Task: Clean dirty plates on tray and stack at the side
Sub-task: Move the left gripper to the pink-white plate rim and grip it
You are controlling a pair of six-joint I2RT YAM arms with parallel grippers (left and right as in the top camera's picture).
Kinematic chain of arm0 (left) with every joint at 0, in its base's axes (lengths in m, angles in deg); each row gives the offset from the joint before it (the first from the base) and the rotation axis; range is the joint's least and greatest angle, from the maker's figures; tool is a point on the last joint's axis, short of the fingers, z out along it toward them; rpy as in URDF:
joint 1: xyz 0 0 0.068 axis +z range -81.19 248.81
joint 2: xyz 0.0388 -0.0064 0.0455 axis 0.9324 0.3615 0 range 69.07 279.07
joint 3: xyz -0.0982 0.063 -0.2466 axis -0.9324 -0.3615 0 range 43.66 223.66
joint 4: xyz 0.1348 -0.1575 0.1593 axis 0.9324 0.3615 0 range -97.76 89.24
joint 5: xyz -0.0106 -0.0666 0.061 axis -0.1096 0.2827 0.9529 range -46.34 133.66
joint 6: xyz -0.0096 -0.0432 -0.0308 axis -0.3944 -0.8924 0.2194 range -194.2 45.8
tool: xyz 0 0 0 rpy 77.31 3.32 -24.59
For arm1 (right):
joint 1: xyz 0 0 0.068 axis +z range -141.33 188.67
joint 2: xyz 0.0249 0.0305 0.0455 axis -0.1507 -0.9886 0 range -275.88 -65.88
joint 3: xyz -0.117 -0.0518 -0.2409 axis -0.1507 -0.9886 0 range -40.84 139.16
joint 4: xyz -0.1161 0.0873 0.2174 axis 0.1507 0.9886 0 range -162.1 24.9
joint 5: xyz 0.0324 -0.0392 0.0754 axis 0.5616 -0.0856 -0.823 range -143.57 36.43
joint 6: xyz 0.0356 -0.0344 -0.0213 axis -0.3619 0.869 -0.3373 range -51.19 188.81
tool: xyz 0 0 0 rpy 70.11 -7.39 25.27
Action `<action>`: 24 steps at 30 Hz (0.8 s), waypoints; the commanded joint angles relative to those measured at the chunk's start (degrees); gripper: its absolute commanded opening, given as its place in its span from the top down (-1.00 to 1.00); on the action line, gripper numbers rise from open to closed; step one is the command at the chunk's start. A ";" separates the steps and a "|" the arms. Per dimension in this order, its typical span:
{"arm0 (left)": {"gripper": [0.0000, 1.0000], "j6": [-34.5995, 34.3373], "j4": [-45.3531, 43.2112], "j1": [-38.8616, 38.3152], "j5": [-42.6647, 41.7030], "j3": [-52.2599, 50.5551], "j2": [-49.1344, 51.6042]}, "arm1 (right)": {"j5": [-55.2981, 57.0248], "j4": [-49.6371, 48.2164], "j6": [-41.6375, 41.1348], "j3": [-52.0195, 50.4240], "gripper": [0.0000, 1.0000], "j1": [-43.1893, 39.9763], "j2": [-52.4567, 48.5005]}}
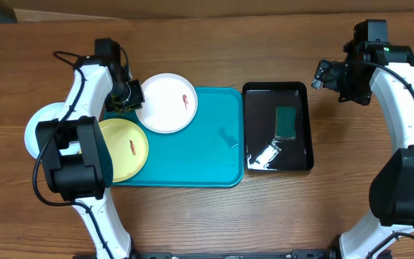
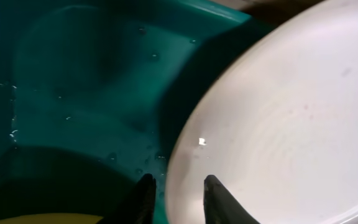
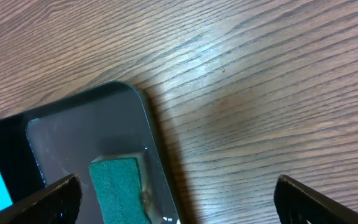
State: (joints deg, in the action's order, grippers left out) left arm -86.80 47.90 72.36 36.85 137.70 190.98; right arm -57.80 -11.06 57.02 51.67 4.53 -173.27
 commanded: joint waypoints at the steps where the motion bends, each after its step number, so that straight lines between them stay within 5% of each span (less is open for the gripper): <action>1: 0.41 0.90 -0.15 -1.40 0.42 -0.26 0.37 | 0.13 -0.28 0.07 0.35 -1.00 -0.02 0.70; 7: 0.42 1.09 -0.22 -3.26 2.51 -0.26 0.37 | 0.13 -0.28 0.07 0.35 -1.00 -0.02 0.70; 13: 0.63 1.09 0.68 -4.61 2.51 -0.26 0.37 | 0.13 -0.28 0.07 0.35 -1.00 -0.02 0.72; 24: 0.53 1.07 4.37 -5.99 2.56 -0.26 0.37 | 0.13 -0.28 0.07 0.35 -1.00 -0.02 0.70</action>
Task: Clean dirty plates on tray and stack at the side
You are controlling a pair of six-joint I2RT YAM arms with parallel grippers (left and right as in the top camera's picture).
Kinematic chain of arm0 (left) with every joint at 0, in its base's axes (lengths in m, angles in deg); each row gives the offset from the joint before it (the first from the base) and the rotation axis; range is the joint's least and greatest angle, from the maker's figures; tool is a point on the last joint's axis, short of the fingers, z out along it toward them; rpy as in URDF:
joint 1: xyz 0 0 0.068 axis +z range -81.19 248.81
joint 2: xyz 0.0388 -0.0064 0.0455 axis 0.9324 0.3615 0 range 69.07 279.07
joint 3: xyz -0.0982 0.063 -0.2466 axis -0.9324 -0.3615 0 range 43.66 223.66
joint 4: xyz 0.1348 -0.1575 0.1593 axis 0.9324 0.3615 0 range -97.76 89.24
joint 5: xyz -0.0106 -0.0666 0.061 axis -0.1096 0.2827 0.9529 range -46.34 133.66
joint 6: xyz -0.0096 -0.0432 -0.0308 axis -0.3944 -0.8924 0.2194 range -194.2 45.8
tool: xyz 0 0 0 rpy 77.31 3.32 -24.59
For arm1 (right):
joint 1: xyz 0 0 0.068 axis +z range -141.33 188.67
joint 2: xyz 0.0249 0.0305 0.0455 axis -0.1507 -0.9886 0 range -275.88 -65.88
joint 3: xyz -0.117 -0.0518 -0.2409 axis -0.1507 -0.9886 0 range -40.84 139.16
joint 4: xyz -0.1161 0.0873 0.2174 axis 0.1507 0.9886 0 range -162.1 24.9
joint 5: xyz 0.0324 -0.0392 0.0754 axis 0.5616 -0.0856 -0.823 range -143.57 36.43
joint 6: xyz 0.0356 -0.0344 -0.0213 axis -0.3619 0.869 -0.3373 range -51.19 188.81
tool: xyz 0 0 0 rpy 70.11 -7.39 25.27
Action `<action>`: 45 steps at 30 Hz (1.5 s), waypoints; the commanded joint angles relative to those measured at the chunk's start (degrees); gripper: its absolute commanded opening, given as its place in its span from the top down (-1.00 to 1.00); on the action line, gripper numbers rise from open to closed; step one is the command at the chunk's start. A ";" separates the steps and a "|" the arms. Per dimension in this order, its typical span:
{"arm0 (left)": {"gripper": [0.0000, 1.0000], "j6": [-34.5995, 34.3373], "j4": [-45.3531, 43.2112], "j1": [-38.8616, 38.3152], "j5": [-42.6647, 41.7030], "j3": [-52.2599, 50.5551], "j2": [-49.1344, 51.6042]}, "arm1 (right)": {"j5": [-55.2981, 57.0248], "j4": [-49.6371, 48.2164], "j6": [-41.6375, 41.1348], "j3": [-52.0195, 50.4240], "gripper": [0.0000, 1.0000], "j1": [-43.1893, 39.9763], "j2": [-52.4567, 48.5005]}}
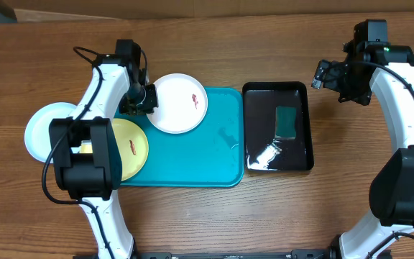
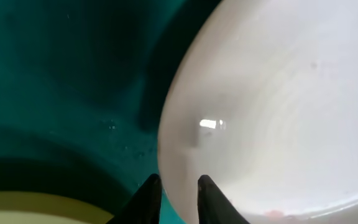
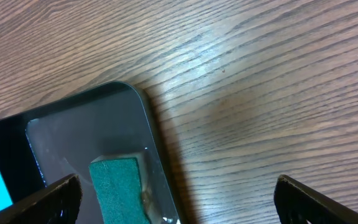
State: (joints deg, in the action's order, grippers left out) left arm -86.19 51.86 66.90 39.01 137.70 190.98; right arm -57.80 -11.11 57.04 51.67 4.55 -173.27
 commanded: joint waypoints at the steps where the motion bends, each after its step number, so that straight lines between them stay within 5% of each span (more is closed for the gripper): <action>1: 0.53 0.46 0.57 -0.52 0.39 -0.26 0.37 | 0.13 -0.24 0.04 0.35 -1.00 -0.04 0.72; 14: 0.56 0.46 -1.97 -0.74 0.83 -2.99 0.39 | 0.13 -0.24 0.04 0.35 -1.00 -0.04 0.70; 21: 0.92 0.44 -3.93 -0.74 0.50 -3.54 0.24 | -7.28 -0.81 0.24 0.35 -1.00 -0.02 0.70; 25: 0.92 0.50 -2.78 -1.49 0.15 -3.52 0.24 | -17.55 2.01 8.24 0.35 -1.00 -0.02 0.70; 36: 0.92 2.58 0.35 -6.99 0.15 -3.52 0.22 | -17.79 11.52 4.46 -0.20 -1.00 1.75 0.70; 40: 0.51 2.56 0.07 -8.13 0.13 -3.52 0.22 | -10.43 12.48 1.88 -0.90 -0.98 5.60 0.72; 45: 0.45 2.12 0.00 -8.11 0.17 -3.50 0.24 | 1.42 10.12 -4.26 -2.99 -0.91 12.35 0.70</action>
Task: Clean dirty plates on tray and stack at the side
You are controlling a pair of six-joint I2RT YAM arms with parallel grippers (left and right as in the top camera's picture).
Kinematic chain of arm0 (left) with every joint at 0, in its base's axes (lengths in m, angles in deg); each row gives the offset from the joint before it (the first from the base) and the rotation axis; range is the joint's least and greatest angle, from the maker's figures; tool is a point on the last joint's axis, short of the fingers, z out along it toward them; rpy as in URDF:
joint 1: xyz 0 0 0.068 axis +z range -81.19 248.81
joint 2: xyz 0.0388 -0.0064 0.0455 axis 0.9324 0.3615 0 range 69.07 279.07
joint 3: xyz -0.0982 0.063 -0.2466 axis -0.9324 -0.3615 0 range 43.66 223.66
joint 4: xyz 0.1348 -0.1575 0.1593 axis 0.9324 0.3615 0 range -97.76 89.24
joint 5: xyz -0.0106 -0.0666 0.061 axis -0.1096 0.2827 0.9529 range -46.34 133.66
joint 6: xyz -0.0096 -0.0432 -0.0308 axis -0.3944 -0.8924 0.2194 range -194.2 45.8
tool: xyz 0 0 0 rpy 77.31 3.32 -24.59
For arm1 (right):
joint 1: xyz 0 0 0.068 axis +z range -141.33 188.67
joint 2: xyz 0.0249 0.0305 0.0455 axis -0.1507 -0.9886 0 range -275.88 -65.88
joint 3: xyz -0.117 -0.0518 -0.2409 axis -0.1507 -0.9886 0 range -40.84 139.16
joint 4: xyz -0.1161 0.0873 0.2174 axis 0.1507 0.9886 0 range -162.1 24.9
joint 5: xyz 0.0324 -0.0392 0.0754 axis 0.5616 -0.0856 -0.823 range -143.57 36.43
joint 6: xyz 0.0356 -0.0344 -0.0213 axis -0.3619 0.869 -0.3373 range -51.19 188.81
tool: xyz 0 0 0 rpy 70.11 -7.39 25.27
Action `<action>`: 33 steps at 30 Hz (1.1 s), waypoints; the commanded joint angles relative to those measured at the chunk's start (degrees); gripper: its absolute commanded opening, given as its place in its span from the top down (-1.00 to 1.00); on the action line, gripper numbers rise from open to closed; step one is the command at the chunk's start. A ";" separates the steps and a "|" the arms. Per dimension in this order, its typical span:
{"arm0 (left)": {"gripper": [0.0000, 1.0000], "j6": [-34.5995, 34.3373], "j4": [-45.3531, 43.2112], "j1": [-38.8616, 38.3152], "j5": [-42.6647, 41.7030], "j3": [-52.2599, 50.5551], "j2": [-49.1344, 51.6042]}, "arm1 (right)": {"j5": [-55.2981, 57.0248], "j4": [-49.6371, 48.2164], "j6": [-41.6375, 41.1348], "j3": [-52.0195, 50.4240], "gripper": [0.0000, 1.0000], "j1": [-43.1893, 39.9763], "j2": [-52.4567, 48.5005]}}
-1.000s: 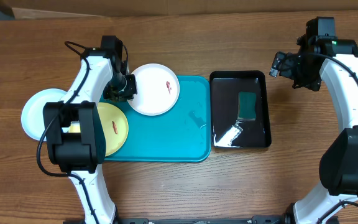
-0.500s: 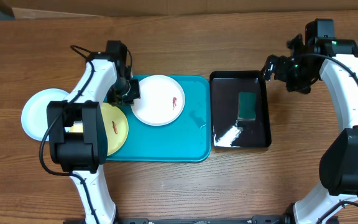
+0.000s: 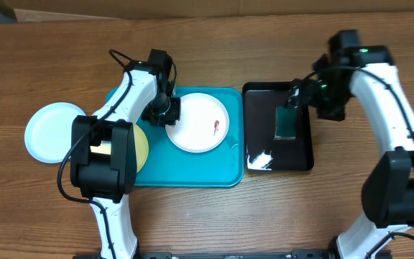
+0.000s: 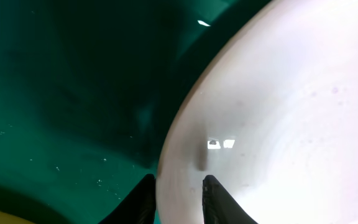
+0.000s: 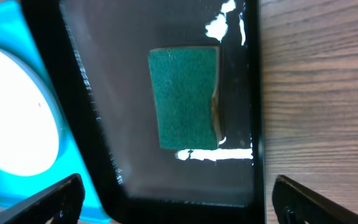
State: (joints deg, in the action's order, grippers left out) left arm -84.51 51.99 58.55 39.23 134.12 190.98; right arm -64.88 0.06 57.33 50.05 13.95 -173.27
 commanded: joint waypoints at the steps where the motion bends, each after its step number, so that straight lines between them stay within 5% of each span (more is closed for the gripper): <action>1: 0.47 0.44 -0.22 0.31 -0.02 0.09 0.24 | 10.64 -2.10 -5.66 -1.97 -0.90 4.35 0.70; 8: 0.52 0.44 -0.83 0.52 -0.02 0.09 0.22 | 14.32 -9.38 -6.58 -7.78 -0.69 9.62 0.70; 18: 0.48 0.44 -0.85 0.52 -0.04 0.09 0.22 | 17.90 -21.64 -6.54 -15.13 -0.65 9.66 0.68; 24: 0.45 0.44 -0.81 0.48 -0.07 0.09 0.22 | 17.70 -25.42 -6.56 -17.75 -0.35 9.77 0.68; 33: 0.44 0.42 -0.61 0.48 -0.07 0.09 0.22 | 17.73 -25.40 -6.54 -18.49 -0.45 9.77 0.66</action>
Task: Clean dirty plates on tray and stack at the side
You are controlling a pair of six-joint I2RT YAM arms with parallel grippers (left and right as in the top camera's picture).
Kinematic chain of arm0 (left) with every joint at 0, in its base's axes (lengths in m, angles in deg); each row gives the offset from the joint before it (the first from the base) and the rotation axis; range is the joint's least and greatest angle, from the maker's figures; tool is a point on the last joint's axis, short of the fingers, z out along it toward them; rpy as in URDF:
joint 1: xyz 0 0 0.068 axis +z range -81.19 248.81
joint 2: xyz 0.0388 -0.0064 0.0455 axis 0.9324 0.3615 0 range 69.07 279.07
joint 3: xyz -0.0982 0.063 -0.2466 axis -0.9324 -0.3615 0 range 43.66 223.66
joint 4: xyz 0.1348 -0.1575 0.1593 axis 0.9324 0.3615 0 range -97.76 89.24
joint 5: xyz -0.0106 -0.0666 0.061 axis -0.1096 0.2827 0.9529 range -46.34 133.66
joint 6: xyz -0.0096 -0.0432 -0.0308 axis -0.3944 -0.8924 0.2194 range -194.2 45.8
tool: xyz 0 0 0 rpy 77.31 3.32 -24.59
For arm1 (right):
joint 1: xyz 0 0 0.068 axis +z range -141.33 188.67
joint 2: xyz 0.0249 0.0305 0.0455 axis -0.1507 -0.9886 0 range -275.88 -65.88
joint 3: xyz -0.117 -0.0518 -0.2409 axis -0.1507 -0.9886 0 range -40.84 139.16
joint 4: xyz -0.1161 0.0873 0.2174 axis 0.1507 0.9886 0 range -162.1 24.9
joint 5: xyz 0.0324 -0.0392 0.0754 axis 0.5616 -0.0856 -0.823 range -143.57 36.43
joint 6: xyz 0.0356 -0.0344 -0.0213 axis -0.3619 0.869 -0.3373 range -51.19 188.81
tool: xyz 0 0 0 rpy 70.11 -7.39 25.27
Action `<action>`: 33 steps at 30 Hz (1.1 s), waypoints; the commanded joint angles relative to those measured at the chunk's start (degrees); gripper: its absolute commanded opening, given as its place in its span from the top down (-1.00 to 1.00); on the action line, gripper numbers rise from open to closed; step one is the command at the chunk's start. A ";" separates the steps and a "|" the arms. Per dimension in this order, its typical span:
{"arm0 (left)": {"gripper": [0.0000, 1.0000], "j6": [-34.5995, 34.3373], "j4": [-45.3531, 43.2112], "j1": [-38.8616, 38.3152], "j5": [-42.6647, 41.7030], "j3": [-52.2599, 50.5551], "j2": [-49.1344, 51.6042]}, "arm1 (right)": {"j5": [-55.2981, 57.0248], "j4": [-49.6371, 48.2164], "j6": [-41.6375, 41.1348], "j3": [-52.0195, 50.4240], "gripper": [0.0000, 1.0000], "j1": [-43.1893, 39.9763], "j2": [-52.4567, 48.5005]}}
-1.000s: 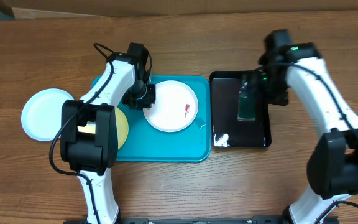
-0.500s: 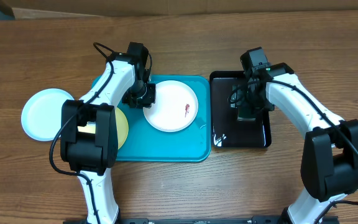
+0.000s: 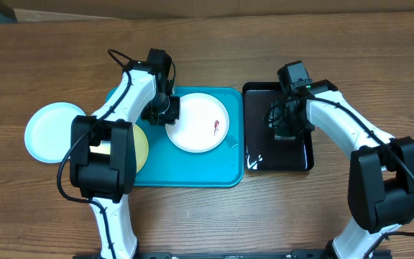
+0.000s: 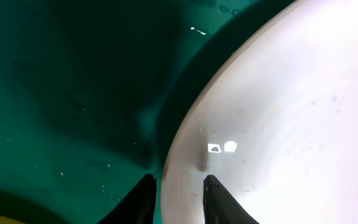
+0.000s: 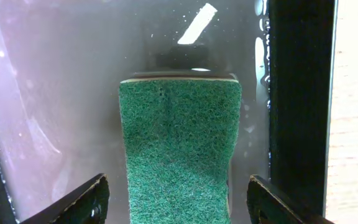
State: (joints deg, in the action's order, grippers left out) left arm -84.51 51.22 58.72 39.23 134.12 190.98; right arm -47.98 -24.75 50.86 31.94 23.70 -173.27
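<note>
A white plate with a red smear lies on the teal tray, toward its right. My left gripper is shut on the plate's left rim; in the left wrist view its fingers pinch the white plate. A yellow plate sits at the tray's left, partly under the arm. My right gripper is open, low in the black water tray, its fingers standing either side of the green sponge without touching it.
A pale blue-white plate rests on the wooden table left of the teal tray. The black tray's raised wall runs close beside my right gripper. A cardboard edge lies along the table's back.
My right gripper has moved left and down from above the black tray to straddle the sponge, still open. The left gripper and white plate have not moved.
My left gripper held the white plate at the tray's back left corner, with the right arm off beyond the black tray. The plate then stood further right, later near the tray's right side. The right gripper came over the sponge and now straddles it.
</note>
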 commanded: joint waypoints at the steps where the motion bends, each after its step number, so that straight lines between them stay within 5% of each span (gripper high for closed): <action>1: 0.44 0.42 0.20 0.31 -0.07 0.09 0.24 | 0.83 -0.72 -0.07 -0.42 -0.46 0.02 0.66; 33: 0.42 0.44 0.42 0.31 -0.07 0.09 0.22 | 0.87 -2.21 1.90 -0.87 -0.29 0.02 0.66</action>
State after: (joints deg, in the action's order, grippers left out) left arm -84.51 51.42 58.72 39.21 134.12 190.98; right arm -47.66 -26.45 52.08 31.87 23.70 -173.27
